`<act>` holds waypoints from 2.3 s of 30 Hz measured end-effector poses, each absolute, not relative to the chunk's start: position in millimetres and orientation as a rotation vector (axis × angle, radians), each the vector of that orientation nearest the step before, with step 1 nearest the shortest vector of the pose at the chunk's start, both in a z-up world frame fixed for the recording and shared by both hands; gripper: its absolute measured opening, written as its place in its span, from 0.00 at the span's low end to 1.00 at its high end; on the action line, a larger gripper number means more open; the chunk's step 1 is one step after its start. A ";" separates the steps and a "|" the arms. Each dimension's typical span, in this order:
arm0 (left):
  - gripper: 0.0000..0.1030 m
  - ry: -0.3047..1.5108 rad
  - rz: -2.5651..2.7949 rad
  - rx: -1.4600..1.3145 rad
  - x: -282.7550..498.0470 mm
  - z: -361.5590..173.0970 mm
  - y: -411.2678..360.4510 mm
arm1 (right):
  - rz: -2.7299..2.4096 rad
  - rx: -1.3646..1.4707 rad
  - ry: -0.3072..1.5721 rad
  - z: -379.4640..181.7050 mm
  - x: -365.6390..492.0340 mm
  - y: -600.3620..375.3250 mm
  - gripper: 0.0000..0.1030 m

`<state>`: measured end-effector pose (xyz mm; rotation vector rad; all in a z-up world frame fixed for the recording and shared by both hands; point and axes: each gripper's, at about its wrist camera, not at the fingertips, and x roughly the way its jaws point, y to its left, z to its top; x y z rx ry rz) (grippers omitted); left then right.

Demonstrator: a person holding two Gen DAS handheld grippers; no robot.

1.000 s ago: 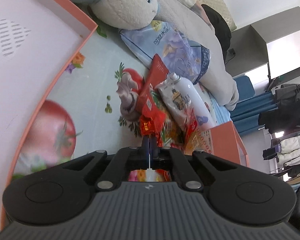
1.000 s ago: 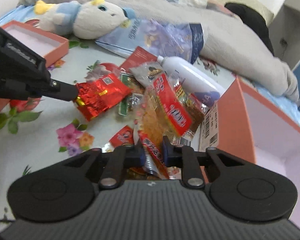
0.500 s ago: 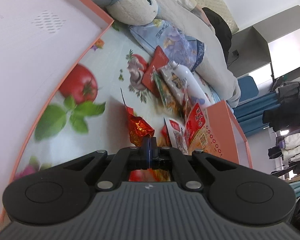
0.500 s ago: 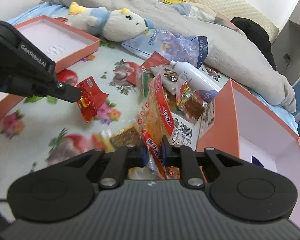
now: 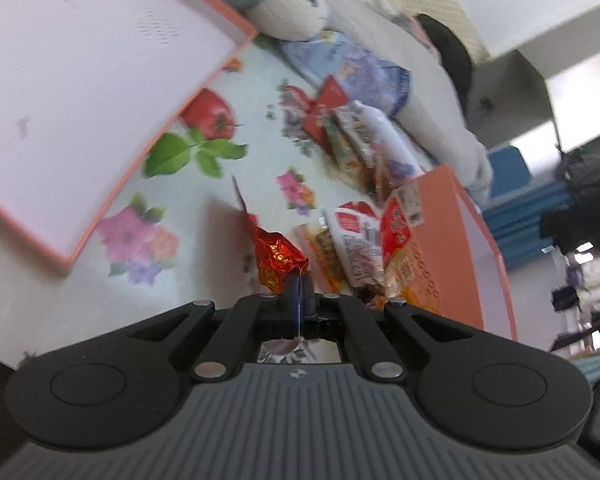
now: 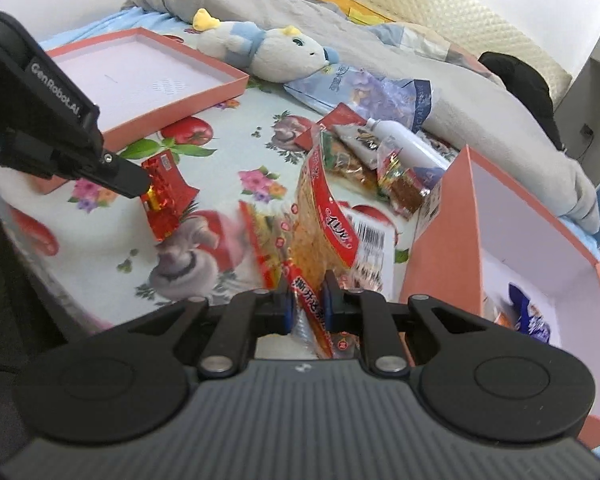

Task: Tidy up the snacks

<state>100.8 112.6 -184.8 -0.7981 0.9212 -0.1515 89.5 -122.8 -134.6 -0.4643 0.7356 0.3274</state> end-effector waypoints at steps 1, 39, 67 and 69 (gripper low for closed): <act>0.00 0.921 -0.144 -0.795 97.1 -183.2 111.7 | 0.328 -0.441 0.733 -134.2 87.9 -125.3 0.18; 0.68 1.076 0.025 -0.704 123.6 -203.3 102.6 | 0.363 0.144 0.965 -180.8 136.6 -143.5 0.70; 0.67 1.108 -0.092 -0.331 146.1 -204.1 43.4 | 0.395 -0.013 0.895 -171.8 114.7 -147.9 0.15; 0.64 1.106 -0.087 -0.301 147.3 -203.9 39.4 | 0.390 -0.019 0.897 -172.5 111.6 -150.2 0.15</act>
